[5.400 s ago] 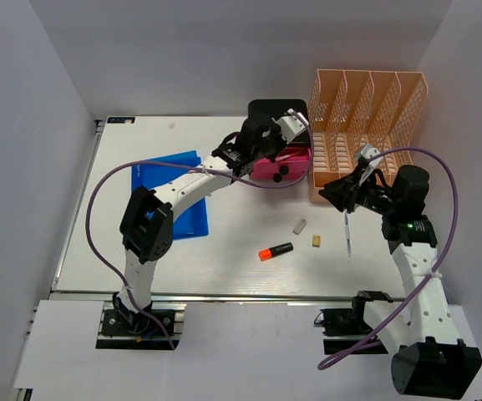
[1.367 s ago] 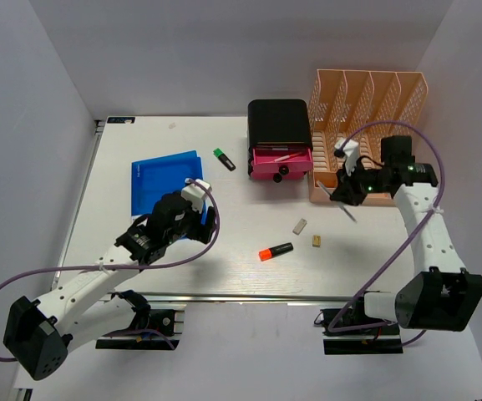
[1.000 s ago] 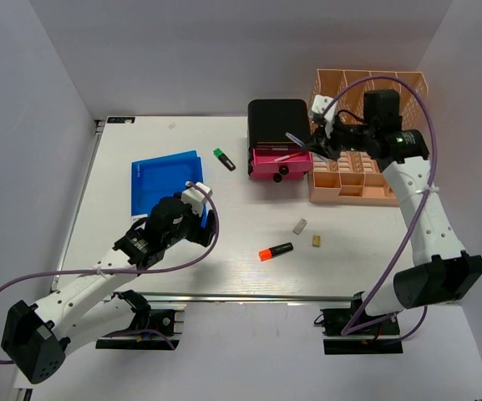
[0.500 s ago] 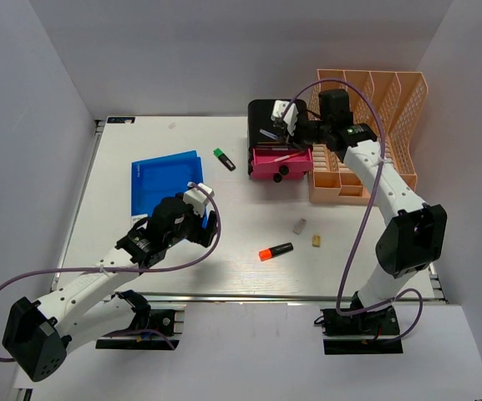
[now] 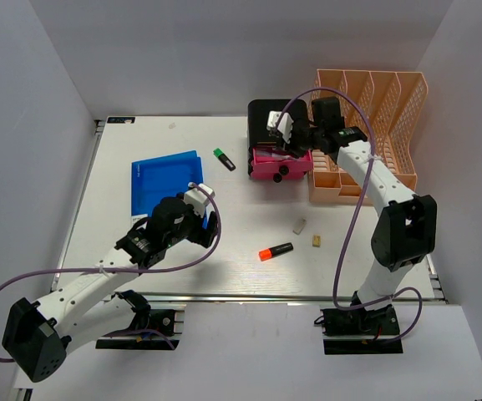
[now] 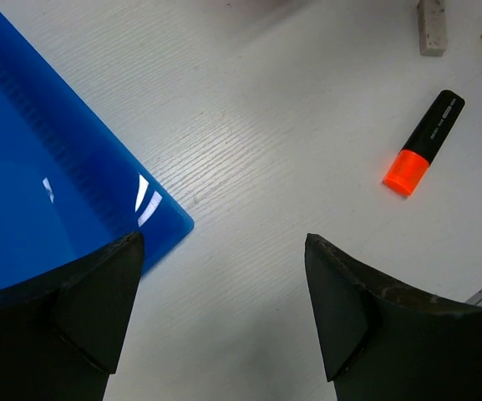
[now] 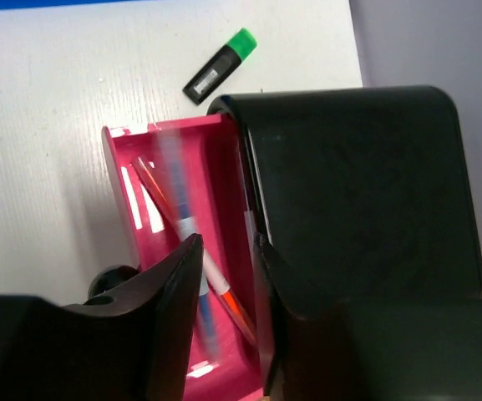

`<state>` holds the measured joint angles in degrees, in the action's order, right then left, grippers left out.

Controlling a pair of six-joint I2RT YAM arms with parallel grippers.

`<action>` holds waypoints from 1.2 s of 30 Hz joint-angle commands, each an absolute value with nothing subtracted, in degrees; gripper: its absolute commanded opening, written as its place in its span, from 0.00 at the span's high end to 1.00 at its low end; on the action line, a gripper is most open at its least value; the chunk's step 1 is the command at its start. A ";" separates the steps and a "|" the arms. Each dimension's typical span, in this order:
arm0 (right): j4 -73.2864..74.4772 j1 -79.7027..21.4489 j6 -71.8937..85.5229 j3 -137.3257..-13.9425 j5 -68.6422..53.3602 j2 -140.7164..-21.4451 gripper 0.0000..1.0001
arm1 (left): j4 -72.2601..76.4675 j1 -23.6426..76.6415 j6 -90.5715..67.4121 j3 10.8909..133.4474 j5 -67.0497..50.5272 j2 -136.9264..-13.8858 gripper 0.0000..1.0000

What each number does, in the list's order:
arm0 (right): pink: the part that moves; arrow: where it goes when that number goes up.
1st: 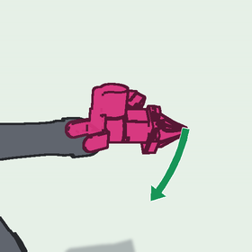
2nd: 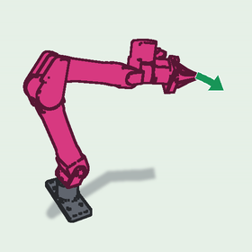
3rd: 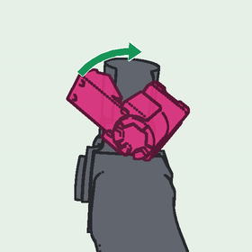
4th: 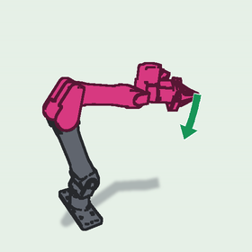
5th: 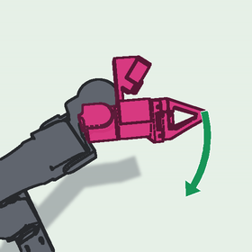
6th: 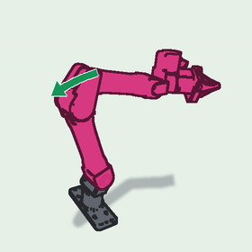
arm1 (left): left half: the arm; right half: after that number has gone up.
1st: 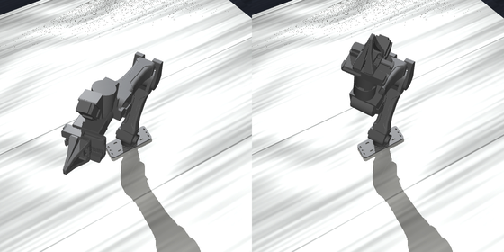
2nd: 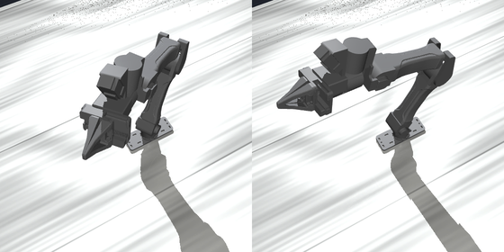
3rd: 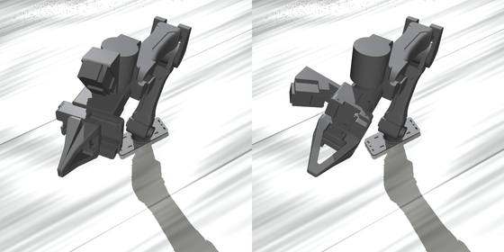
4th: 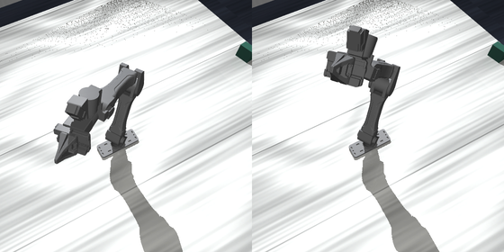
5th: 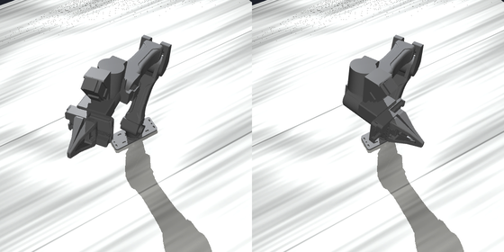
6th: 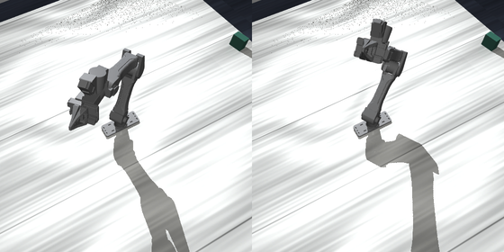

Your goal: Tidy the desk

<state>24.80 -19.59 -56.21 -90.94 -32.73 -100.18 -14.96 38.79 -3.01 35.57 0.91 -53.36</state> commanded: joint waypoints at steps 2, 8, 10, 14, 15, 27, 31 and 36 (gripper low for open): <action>25.32 -19.78 -57.48 -90.28 -30.68 -99.23 0.58 | -14.06 39.02 -2.72 35.33 0.09 -51.15 0.13; 23.38 -19.42 -50.73 -88.25 -34.01 -92.82 0.68 | -13.97 39.02 -2.81 35.33 -2.11 -51.15 0.13; 21.37 -19.25 -44.78 -86.50 -37.69 -87.65 0.89 | -13.97 39.02 -2.81 35.42 -2.20 -51.06 0.13; 23.61 -19.60 -43.75 -78.24 -44.81 -78.68 1.00 | -14.06 39.02 -2.90 35.51 -2.11 -50.36 0.16; 26.34 -19.51 -45.94 -76.31 -46.56 -77.53 1.00 | -13.98 39.02 -2.81 35.51 -2.11 -50.19 0.16; 28.30 -19.42 -56.25 -72.06 -23.13 -82.08 1.00 | -14.41 39.02 -2.99 35.86 -0.97 -49.22 0.16; 25.59 -19.07 -56.08 -71.73 -19.78 -85.07 1.00 | -14.33 39.02 -2.90 35.86 -1.14 -48.78 0.16; 19.17 -19.69 -54.67 -70.58 -15.74 -87.89 1.00 | -14.24 39.02 -2.99 35.77 -1.32 -48.60 0.16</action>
